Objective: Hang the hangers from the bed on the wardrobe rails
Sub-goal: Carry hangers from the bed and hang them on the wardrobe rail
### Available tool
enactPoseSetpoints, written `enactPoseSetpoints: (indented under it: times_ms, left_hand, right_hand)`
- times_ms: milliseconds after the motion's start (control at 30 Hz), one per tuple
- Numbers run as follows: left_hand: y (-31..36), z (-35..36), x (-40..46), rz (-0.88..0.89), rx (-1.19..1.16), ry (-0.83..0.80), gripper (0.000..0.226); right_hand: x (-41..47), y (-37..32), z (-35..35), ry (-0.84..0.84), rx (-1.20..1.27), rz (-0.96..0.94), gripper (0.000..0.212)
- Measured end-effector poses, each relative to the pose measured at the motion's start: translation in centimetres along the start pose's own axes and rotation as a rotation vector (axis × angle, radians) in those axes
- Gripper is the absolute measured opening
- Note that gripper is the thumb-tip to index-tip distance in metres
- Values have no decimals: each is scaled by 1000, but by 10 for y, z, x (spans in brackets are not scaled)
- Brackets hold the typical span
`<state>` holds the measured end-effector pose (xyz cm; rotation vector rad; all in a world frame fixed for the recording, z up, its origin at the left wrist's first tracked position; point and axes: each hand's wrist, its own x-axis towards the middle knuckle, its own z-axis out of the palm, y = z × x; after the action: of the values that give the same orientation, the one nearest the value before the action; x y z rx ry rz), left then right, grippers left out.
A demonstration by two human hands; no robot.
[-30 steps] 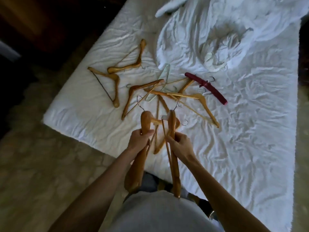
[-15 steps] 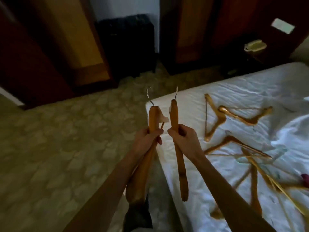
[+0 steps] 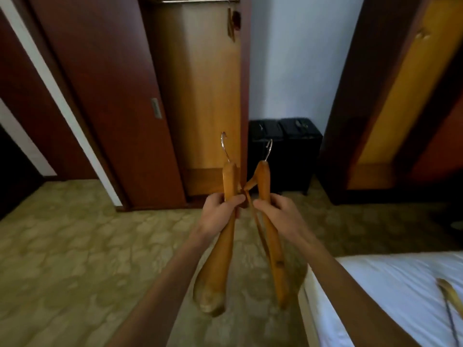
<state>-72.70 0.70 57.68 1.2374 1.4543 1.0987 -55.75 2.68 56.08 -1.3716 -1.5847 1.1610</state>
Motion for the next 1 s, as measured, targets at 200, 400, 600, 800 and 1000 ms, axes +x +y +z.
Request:
enactPoseSetpoints:
  times_ms: [200, 400, 600, 800, 1000]
  left_hand:
    - [20, -79, 131, 15, -81, 49, 32]
    - [37, -153, 299, 51, -78, 65, 30]
    - [70, -216, 451, 80, -61, 114, 30]
    - [93, -278, 574, 124, -66, 120, 33]
    - [123, -348, 703, 216, -30, 74, 34]
  right_hand:
    - [146, -49, 58, -34, -6, -80, 31]
    - [311, -88, 98, -81, 10, -174, 29]
    - [470, -148, 126, -69, 12, -226, 48]
    - [603, -198, 162, -18, -58, -265, 55]
    - [732, -242, 202, 101, -76, -276, 47]
